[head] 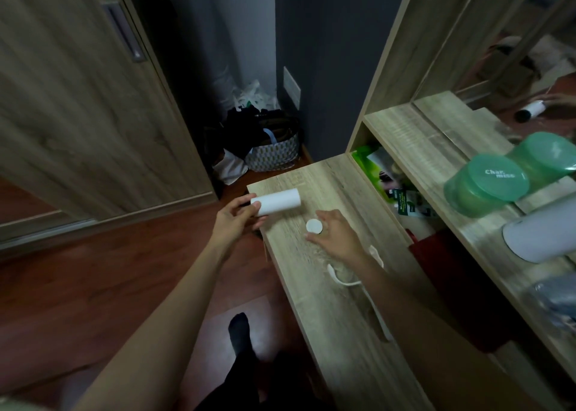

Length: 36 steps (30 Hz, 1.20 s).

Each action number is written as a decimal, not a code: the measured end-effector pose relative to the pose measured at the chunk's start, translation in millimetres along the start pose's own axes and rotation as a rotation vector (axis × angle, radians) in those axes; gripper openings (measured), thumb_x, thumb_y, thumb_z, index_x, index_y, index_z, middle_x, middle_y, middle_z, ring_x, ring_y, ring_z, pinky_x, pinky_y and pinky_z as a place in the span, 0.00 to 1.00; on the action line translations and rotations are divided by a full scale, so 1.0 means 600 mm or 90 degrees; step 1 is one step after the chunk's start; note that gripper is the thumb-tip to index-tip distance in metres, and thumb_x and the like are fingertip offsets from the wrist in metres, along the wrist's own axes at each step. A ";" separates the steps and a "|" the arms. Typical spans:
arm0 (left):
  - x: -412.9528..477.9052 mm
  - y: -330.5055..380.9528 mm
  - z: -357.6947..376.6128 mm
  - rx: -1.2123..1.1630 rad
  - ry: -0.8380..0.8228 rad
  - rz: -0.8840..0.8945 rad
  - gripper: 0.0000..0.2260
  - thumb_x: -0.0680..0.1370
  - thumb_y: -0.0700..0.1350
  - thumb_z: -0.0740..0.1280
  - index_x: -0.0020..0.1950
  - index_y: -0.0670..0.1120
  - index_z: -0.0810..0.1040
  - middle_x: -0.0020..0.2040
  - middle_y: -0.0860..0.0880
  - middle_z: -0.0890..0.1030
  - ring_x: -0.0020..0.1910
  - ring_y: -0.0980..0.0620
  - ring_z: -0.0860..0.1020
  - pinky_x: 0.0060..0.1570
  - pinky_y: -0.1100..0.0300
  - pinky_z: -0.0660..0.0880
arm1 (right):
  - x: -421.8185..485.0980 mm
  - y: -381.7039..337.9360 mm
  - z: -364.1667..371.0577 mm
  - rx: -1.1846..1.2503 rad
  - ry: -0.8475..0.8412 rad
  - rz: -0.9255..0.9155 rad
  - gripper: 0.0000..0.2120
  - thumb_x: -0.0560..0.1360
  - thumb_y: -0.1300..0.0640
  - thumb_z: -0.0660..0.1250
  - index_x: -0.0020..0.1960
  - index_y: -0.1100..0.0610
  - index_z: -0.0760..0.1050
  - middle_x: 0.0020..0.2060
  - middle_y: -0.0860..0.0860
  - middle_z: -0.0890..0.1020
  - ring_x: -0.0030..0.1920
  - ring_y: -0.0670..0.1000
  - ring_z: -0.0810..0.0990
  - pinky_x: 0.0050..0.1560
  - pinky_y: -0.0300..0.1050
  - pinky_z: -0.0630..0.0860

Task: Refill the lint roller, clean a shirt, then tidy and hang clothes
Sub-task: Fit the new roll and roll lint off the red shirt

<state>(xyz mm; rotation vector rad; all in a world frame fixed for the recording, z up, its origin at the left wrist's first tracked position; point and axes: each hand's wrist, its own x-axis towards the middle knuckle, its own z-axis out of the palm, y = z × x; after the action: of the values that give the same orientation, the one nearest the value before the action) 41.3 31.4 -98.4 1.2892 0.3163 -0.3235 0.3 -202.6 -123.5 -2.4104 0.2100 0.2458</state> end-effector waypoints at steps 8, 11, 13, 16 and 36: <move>-0.015 -0.003 -0.013 0.003 0.013 0.013 0.14 0.78 0.39 0.68 0.63 0.38 0.76 0.55 0.40 0.80 0.41 0.47 0.85 0.43 0.61 0.82 | 0.008 -0.008 0.027 -0.162 0.031 -0.011 0.19 0.74 0.52 0.68 0.63 0.55 0.73 0.57 0.54 0.71 0.56 0.55 0.74 0.50 0.47 0.74; -0.015 -0.001 -0.015 0.001 0.017 0.013 0.15 0.77 0.39 0.69 0.63 0.38 0.76 0.56 0.39 0.80 0.42 0.46 0.85 0.43 0.60 0.82 | 0.018 -0.015 0.019 -0.062 0.045 0.027 0.16 0.72 0.55 0.71 0.58 0.59 0.77 0.54 0.55 0.75 0.50 0.55 0.77 0.46 0.41 0.74; -0.015 0.001 -0.017 0.005 0.016 0.013 0.15 0.77 0.40 0.69 0.63 0.39 0.76 0.57 0.39 0.80 0.44 0.45 0.84 0.43 0.60 0.82 | 0.024 -0.028 0.010 0.212 0.062 0.125 0.16 0.72 0.57 0.72 0.57 0.63 0.78 0.47 0.54 0.79 0.44 0.51 0.79 0.40 0.34 0.73; -0.017 0.003 -0.014 0.013 -0.003 0.011 0.15 0.78 0.40 0.68 0.63 0.39 0.76 0.58 0.39 0.80 0.44 0.46 0.85 0.44 0.60 0.82 | 0.021 -0.061 -0.012 0.674 0.030 0.198 0.17 0.74 0.60 0.70 0.61 0.63 0.77 0.41 0.53 0.81 0.39 0.47 0.78 0.43 0.40 0.76; -0.017 0.009 0.017 0.068 -0.113 -0.044 0.10 0.76 0.37 0.69 0.58 0.43 0.80 0.57 0.36 0.80 0.43 0.44 0.85 0.45 0.58 0.82 | -0.011 -0.075 -0.022 0.644 0.080 0.057 0.16 0.76 0.62 0.66 0.63 0.64 0.75 0.57 0.51 0.78 0.55 0.47 0.79 0.52 0.37 0.79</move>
<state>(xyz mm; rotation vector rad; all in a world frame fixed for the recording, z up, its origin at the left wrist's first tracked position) 34.4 23.7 -87.0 1.3459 0.1949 -0.5153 5.5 -177.3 -83.8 -1.4120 0.3880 0.0054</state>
